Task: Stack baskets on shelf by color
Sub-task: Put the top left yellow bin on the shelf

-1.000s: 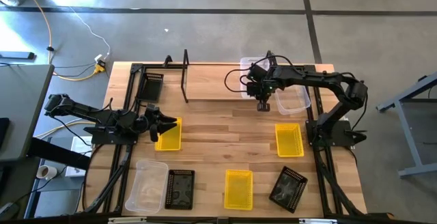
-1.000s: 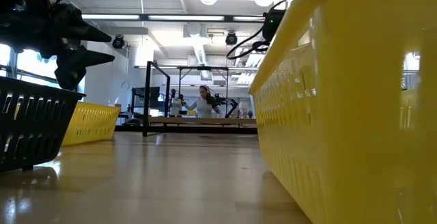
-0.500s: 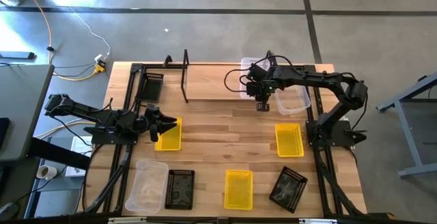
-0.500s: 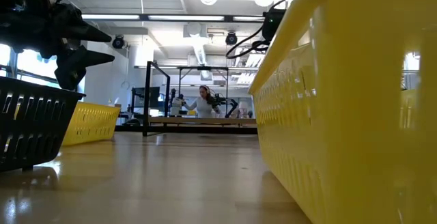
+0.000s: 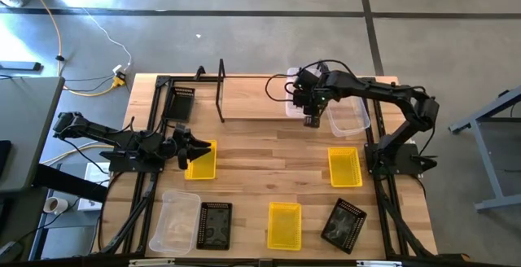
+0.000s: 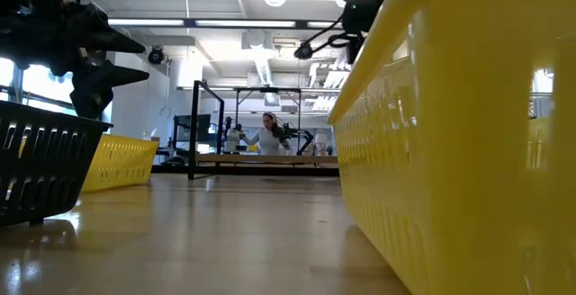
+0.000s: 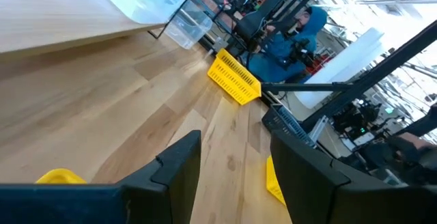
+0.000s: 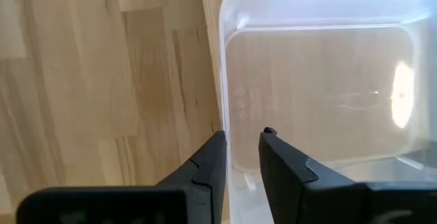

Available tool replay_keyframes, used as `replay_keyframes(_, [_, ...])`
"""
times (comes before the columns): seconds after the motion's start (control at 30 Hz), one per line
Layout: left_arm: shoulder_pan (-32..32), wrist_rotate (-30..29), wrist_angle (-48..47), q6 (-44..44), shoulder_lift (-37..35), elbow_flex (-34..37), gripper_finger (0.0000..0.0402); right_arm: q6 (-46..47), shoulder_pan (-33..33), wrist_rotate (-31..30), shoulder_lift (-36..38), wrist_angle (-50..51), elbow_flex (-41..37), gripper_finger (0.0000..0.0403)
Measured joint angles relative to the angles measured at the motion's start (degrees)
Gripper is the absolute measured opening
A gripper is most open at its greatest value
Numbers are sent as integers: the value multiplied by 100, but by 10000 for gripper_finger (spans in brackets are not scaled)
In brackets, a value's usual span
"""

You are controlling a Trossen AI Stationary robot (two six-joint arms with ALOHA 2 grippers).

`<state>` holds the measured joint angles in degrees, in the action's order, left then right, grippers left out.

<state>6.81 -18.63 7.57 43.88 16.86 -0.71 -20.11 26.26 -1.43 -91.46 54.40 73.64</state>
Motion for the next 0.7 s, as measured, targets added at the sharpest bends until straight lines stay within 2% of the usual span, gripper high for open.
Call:
replay_keyframes(0.33, [0,357,0,7,0,0,168,622,-205,-355,4,609,657,75])
replay_keyframes(0.7, [0,992,-166,-29,0,-345,168,1607,-1050,-424,7,766,1364,75])
